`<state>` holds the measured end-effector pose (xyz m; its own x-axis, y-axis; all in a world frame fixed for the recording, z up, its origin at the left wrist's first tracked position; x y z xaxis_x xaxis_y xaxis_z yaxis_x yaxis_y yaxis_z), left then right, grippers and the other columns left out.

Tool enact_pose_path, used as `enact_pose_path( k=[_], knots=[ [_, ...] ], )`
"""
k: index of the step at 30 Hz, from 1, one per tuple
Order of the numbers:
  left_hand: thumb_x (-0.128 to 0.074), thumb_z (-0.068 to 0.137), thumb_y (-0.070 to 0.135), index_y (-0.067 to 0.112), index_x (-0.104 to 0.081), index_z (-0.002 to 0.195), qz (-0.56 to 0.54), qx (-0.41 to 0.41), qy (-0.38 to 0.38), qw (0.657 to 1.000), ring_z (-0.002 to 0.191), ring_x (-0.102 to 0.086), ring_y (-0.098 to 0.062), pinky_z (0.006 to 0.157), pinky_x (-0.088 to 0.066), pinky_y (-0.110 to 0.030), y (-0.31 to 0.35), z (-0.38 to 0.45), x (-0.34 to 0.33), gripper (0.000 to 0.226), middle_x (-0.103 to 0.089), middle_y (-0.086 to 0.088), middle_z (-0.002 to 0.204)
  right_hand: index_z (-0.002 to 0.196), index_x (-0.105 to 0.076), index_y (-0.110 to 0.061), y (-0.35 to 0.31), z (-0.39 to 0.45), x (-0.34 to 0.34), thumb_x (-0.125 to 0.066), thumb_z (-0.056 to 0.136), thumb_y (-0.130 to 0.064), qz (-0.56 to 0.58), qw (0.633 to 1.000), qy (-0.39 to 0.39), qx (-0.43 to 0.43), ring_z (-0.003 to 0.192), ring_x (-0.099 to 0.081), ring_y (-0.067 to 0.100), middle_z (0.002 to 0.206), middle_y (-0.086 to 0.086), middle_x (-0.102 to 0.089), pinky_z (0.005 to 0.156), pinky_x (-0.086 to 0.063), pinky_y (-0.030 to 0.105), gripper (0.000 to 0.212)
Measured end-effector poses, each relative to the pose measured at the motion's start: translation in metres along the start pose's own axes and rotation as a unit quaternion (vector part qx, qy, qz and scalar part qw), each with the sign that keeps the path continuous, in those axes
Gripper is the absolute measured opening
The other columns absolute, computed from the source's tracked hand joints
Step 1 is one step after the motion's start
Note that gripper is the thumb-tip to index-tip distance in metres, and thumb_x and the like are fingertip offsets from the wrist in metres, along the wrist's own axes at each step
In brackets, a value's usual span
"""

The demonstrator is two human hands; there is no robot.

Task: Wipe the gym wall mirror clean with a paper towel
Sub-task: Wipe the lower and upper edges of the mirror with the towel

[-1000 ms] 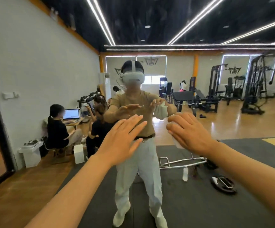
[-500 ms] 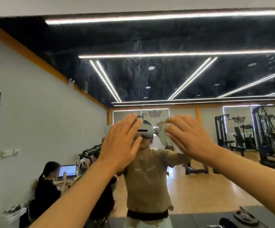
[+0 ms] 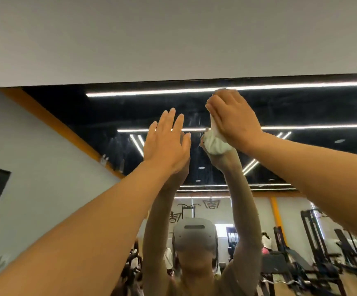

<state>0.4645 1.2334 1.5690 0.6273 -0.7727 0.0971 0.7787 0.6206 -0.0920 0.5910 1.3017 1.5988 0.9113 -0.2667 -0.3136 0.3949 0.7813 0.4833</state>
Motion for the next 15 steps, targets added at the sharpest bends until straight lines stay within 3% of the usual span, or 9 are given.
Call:
enact_pose_path(
  k=[5,9,12,15],
  knots=[
    [-0.025,0.109,0.04,0.02,-0.009,0.16,0.012,0.018,0.018,1.0,0.155,0.001,-0.02,0.124,-0.002,-0.038,-0.008,0.064,0.005,0.057,0.0,-0.001,0.169,0.112,-0.06,0.003,0.017,0.06,-0.046,-0.049,0.104,-0.015,0.009,0.999,-0.024,-0.031,0.109,-0.053,0.038,0.12,0.02,-0.059,0.089,-0.043,0.041,0.023],
    [-0.022,0.109,0.038,0.019,-0.006,0.16,-0.015,0.019,-0.005,1.0,0.155,0.006,-0.019,0.125,0.001,-0.04,-0.016,0.079,-0.016,0.057,0.003,-0.002,0.169,0.136,-0.05,-0.004,0.029,0.074,-0.081,-0.044,0.107,-0.026,0.008,0.992,-0.076,-0.097,0.131,-0.041,0.029,0.141,0.012,-0.048,0.11,-0.029,0.035,0.037],
    [-0.017,0.109,0.041,0.021,-0.005,0.161,0.003,0.001,0.011,1.0,0.154,0.007,-0.015,0.122,0.008,-0.036,-0.024,0.072,-0.034,0.056,0.003,0.001,0.169,0.147,-0.04,-0.016,0.038,0.067,-0.096,-0.036,0.105,-0.048,0.02,0.986,-0.099,-0.131,0.144,-0.03,0.028,0.154,0.009,-0.037,0.122,-0.018,0.043,0.053],
    [-0.016,0.109,0.041,0.023,-0.006,0.16,0.001,-0.004,0.036,0.999,0.154,0.007,-0.015,0.12,0.01,-0.032,-0.027,0.073,-0.034,0.056,0.002,0.002,0.169,0.154,-0.031,-0.028,0.045,0.058,-0.105,-0.027,0.102,-0.059,-0.047,0.978,-0.178,-0.1,0.154,-0.006,0.027,0.167,0.001,-0.013,0.124,-0.001,0.052,0.061]
  ],
)
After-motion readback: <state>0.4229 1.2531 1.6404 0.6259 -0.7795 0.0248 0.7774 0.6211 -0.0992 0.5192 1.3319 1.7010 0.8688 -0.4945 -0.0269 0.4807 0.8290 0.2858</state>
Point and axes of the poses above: each hand's wrist, its own z-axis towards the middle knuckle, its own x-axis out of the back of the hand, y = z × x, the point moved 10 cm from there along z, towards the middle knuckle
